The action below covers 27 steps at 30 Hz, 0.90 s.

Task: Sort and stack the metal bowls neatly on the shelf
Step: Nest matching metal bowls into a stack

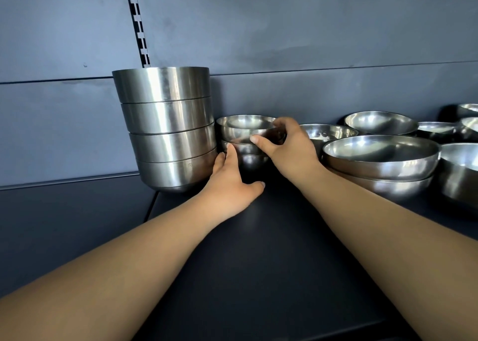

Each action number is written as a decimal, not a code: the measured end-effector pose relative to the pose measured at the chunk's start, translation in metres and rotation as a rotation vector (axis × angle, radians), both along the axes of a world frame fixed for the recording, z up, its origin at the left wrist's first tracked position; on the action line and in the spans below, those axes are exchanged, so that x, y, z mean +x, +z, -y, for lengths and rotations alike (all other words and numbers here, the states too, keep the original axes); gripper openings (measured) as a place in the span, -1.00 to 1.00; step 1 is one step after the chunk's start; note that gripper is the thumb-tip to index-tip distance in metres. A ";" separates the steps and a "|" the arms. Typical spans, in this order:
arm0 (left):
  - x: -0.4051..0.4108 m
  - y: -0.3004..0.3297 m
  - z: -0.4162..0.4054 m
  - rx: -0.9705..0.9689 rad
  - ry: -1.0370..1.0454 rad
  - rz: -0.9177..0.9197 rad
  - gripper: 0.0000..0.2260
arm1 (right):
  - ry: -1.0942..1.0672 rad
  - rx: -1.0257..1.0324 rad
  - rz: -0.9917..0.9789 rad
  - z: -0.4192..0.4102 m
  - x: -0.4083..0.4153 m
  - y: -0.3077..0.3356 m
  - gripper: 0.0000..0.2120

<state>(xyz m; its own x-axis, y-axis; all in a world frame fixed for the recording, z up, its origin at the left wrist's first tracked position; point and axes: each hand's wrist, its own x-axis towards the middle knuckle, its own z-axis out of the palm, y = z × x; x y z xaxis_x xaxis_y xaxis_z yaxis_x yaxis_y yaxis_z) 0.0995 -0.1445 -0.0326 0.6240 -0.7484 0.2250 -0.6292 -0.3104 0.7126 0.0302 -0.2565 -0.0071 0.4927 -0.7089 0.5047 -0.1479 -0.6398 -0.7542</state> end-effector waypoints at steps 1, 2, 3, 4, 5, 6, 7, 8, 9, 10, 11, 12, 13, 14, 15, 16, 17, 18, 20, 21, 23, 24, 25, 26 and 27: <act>-0.001 0.001 -0.001 -0.003 0.004 0.002 -0.15 | 0.013 0.017 -0.002 -0.003 -0.002 0.002 -0.42; -0.002 0.002 -0.001 -0.008 0.007 0.009 -0.16 | 0.027 0.035 0.012 -0.008 -0.004 0.006 -0.39; -0.004 0.003 -0.003 -0.014 0.008 0.022 -0.18 | 0.042 0.054 0.043 -0.013 -0.007 0.011 -0.37; -0.006 0.004 -0.005 -0.023 0.005 0.036 -0.19 | 0.060 0.080 0.088 -0.019 -0.013 0.017 -0.36; -0.009 0.005 -0.007 -0.037 0.001 0.048 -0.20 | 0.079 0.108 0.142 -0.025 -0.020 0.023 -0.37; -0.012 0.007 -0.009 -0.056 -0.006 0.056 -0.21 | 0.093 0.127 0.196 -0.031 -0.029 0.030 -0.41; -0.015 0.008 -0.012 -0.073 -0.014 0.061 -0.22 | 0.100 0.130 0.249 -0.036 -0.040 0.034 -0.45; -0.019 0.009 -0.015 -0.090 -0.022 0.064 -0.23 | 0.099 0.101 0.291 -0.039 -0.054 0.038 -0.49; -0.023 0.011 -0.018 -0.106 -0.035 0.052 -0.24 | 0.088 0.042 0.307 -0.040 -0.069 0.040 -0.53; -0.027 0.013 -0.020 -0.123 -0.051 0.019 -0.24 | 0.070 -0.028 0.291 -0.038 -0.086 0.039 -0.55; -0.032 0.016 -0.022 -0.138 -0.071 -0.034 -0.23 | 0.043 -0.096 0.243 -0.034 -0.103 0.037 -0.56; -0.036 0.018 -0.024 -0.148 -0.097 -0.100 -0.21 | 0.010 -0.157 0.176 -0.029 -0.118 0.034 -0.55; -0.043 0.019 -0.026 -0.147 -0.122 -0.168 -0.16 | -0.023 -0.218 0.095 -0.021 -0.134 0.031 -0.55; -0.050 0.019 -0.026 -0.130 -0.150 -0.219 -0.08 | -0.053 -0.282 0.007 -0.013 -0.150 0.029 -0.53; -0.059 0.018 -0.026 -0.103 -0.173 -0.251 0.02 | -0.071 -0.342 -0.084 -0.003 -0.163 0.030 -0.52; -0.069 0.017 -0.024 -0.083 -0.187 -0.274 0.10 | -0.076 -0.392 -0.171 0.007 -0.174 0.032 -0.50; -0.076 0.014 -0.021 -0.071 -0.193 -0.304 0.16 | -0.073 -0.419 -0.250 0.016 -0.182 0.036 -0.47; -0.085 0.013 -0.015 -0.067 -0.185 -0.351 0.19 | -0.053 -0.421 -0.326 0.025 -0.189 0.041 -0.43; -0.099 0.014 0.000 -0.071 -0.156 -0.424 0.20 | 0.037 -0.339 -0.509 0.041 -0.197 0.054 -0.31; -0.105 0.014 0.009 -0.064 -0.152 -0.420 0.19 | 0.086 -0.301 -0.624 0.048 -0.197 0.059 -0.21; -0.115 0.013 0.025 -0.052 -0.190 -0.365 0.08 | 0.117 -0.310 -0.844 0.058 -0.196 0.066 -0.03; -0.119 0.012 0.033 -0.056 -0.195 -0.328 -0.03 | 0.116 -0.327 -0.913 0.062 -0.195 0.068 0.03; -0.122 0.011 0.040 -0.072 -0.182 -0.298 -0.17 | 0.118 -0.347 -0.954 0.065 -0.194 0.069 0.09; -0.124 0.010 0.045 -0.095 -0.162 -0.282 -0.29 | 0.130 -0.364 -0.975 0.068 -0.193 0.068 0.12; -0.125 0.010 0.049 -0.124 -0.139 -0.272 -0.38 | 0.145 -0.373 -0.980 0.071 -0.192 0.067 0.13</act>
